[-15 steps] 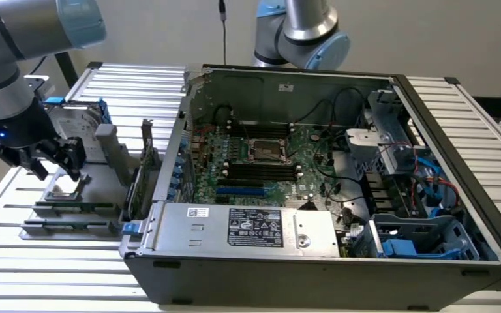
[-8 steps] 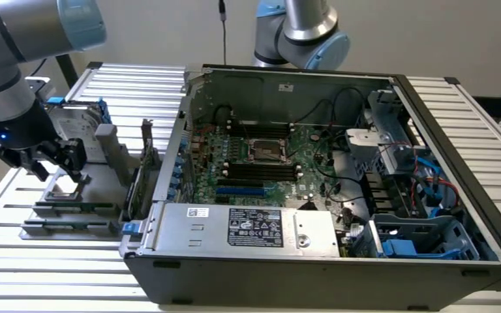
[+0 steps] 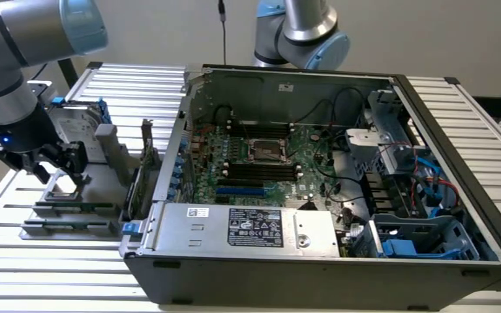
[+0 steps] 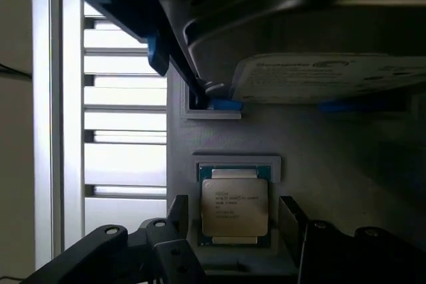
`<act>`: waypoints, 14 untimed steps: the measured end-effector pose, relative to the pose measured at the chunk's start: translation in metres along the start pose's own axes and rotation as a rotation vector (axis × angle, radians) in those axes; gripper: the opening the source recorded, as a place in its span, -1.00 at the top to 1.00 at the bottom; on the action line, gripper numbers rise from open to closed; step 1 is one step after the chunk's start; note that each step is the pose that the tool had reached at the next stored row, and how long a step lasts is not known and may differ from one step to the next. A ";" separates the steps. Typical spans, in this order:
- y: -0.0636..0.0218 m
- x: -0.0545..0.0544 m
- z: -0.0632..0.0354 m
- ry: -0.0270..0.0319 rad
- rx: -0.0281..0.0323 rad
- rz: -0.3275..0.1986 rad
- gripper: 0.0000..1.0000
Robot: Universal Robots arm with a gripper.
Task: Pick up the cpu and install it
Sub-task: 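Pick up the cpu and move it towards the insertion slot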
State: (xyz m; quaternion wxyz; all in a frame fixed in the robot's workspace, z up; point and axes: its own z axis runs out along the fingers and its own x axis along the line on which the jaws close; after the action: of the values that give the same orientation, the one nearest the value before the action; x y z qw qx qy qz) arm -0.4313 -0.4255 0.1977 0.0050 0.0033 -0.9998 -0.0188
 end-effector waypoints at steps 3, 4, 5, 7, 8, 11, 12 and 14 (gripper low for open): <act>-0.0001 0.000 0.0021 -0.0011 0.0015 0.000 -0.31; -0.0001 0.000 0.0025 -0.0012 0.0020 0.000 -0.31; -0.0001 0.000 0.0033 -0.0016 0.0025 0.000 -0.31; -0.0002 0.000 0.0049 -0.0020 0.0037 0.000 -0.31; -0.0002 0.000 0.0053 -0.0021 0.0041 0.000 -0.31; -0.0003 0.000 0.0070 -0.0028 0.0046 0.000 -0.31; -0.0003 0.000 0.0077 -0.0031 0.0049 0.000 -0.31; -0.0004 0.000 0.0083 -0.0030 0.0054 0.000 -0.31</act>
State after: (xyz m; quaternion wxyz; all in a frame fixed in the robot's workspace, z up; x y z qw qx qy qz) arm -0.4314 -0.4256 0.1894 0.0035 0.0033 -0.9999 -0.0161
